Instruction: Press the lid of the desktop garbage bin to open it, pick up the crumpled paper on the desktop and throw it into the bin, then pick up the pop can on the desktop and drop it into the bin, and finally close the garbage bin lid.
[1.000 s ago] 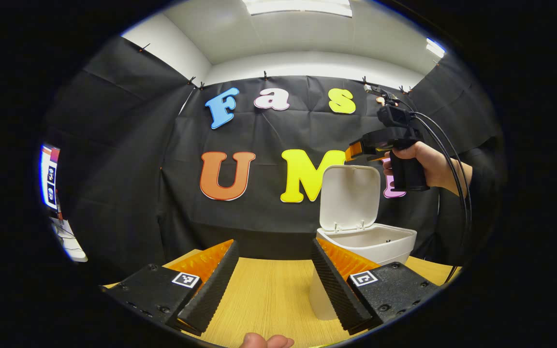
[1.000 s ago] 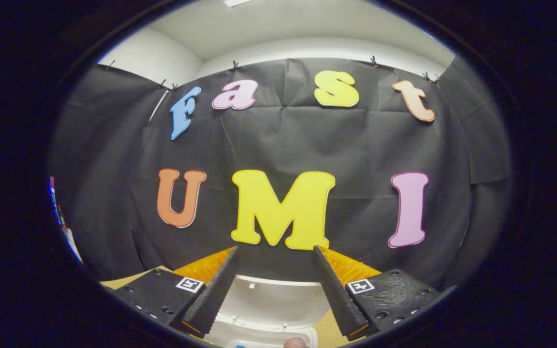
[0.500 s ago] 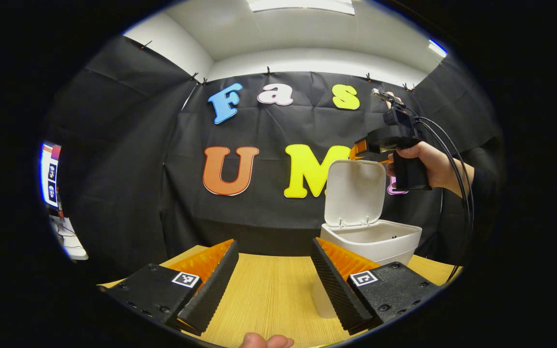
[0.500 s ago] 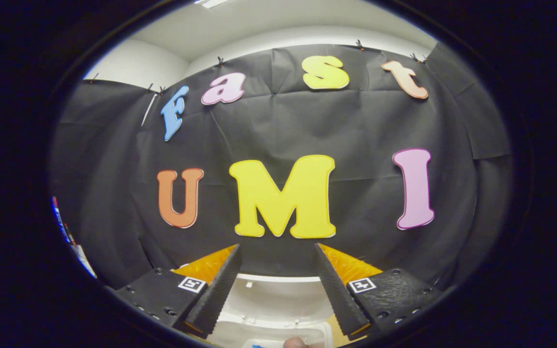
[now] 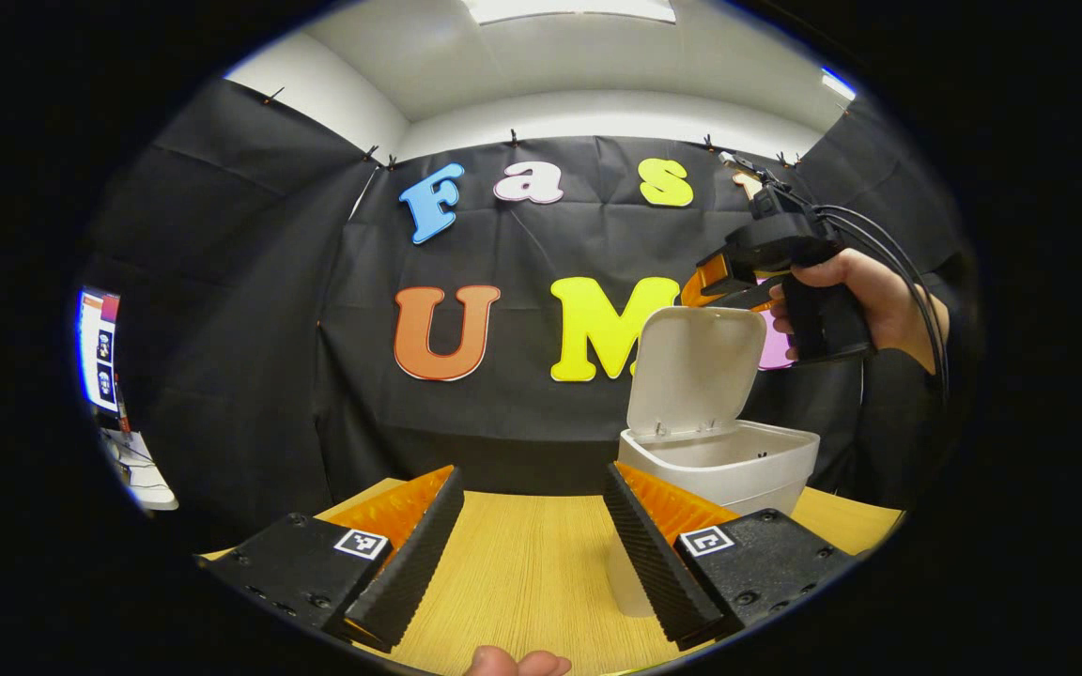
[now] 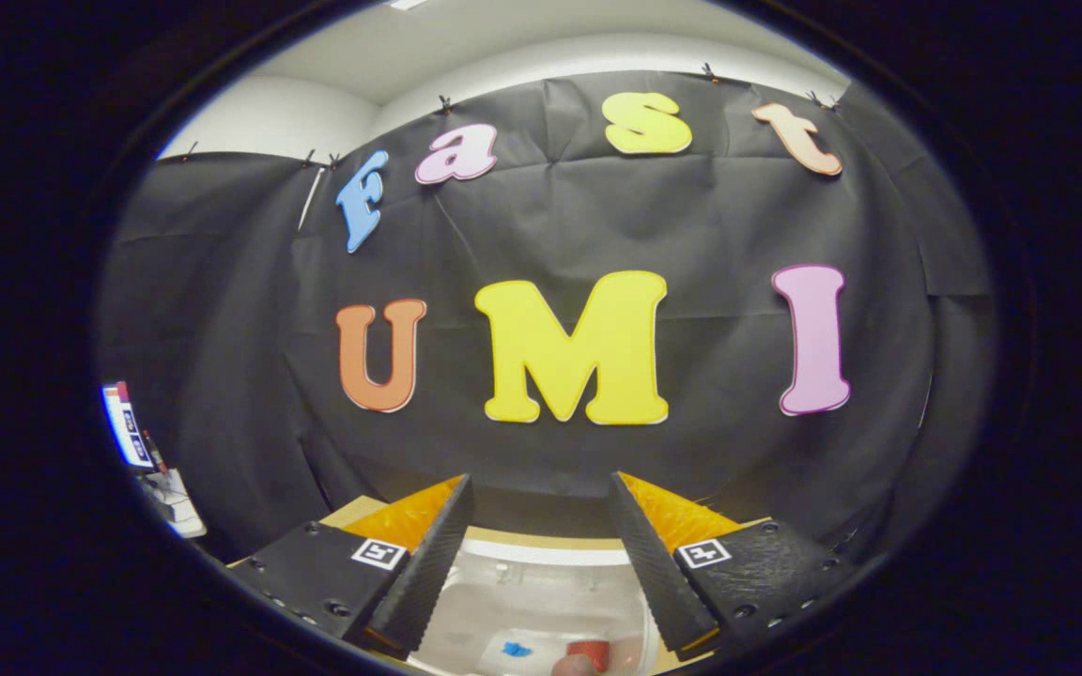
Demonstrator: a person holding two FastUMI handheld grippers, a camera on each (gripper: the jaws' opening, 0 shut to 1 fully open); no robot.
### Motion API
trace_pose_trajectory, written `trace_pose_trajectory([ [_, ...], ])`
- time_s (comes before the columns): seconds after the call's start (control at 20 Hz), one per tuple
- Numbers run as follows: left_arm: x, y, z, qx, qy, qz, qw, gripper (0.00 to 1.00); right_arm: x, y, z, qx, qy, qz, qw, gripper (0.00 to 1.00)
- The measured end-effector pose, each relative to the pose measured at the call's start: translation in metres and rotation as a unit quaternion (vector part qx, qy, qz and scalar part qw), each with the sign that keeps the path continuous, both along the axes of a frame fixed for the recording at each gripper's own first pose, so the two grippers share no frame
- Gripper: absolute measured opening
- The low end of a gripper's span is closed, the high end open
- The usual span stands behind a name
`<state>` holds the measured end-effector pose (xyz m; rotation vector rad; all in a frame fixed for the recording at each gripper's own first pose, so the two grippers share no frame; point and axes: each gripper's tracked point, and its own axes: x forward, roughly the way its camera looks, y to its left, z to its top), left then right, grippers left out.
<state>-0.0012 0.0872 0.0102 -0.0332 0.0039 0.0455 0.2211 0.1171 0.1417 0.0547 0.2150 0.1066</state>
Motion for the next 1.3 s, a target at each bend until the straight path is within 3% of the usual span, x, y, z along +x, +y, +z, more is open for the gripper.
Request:
trace_pose_trajectory([
  [0.55,-0.002,-0.027,-0.024,-0.007,0.015,-0.017,1.0,0.97,-0.07,0.001,-0.079,-0.016,0.015,0.02,1.0,0.9],
  [0.85,-0.004,-0.036,-0.042,-0.011,0.027,-0.024,0.999,0.97,-0.08,0.003,-0.132,0.003,0.054,0.026,0.998,0.92],
  [1.3,-0.004,-0.048,-0.048,-0.012,0.029,-0.04,0.999,0.96,-0.083,0.003,-0.15,-0.015,0.042,0.027,0.999,0.93],
])
